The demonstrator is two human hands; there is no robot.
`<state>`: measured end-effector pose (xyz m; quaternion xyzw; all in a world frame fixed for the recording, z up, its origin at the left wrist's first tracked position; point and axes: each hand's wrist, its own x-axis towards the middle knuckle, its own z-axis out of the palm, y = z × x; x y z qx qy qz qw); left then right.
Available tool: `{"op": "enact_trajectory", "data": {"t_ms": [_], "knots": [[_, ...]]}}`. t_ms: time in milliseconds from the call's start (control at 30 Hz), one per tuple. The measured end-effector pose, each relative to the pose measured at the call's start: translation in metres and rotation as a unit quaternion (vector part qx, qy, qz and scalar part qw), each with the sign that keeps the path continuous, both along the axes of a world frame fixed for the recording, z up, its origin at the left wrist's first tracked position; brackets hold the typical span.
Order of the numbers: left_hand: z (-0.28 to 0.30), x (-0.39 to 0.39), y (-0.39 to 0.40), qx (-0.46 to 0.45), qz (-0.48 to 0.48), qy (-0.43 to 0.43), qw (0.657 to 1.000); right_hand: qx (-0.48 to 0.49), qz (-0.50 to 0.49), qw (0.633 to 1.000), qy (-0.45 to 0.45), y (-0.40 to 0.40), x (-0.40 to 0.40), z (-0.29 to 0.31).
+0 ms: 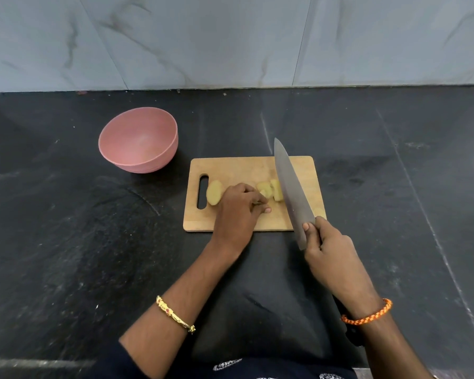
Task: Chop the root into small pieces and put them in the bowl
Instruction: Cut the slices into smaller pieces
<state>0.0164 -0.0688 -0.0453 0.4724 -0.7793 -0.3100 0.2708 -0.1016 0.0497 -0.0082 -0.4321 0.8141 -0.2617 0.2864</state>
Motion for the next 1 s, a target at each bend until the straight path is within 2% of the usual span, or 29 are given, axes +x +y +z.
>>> {"op": "enact_trajectory", "data": {"t_ms": [133,333,600,833,1000], "knots": [[0.000,0.003,0.000,-0.015,-0.002,-0.002,1.000,0.008,0.011,1.000,-0.003,-0.001,0.003,0.000],[-0.005,-0.009,0.005,-0.011,0.061,0.038,0.997,0.008,0.003,1.000,-0.001,-0.002,0.001,0.001],[-0.006,-0.022,0.009,-0.062,0.119,0.001,0.991,0.014,0.006,1.000,-0.004,-0.003,-0.001,0.000],[-0.007,-0.011,0.007,-0.077,0.083,0.008,0.994,0.014,0.017,1.000,-0.004,0.002,-0.001,0.000],[-0.009,-0.002,0.014,-0.114,0.041,-0.054,0.991,0.018,0.045,0.999,-0.011,0.012,0.006,-0.003]]}}
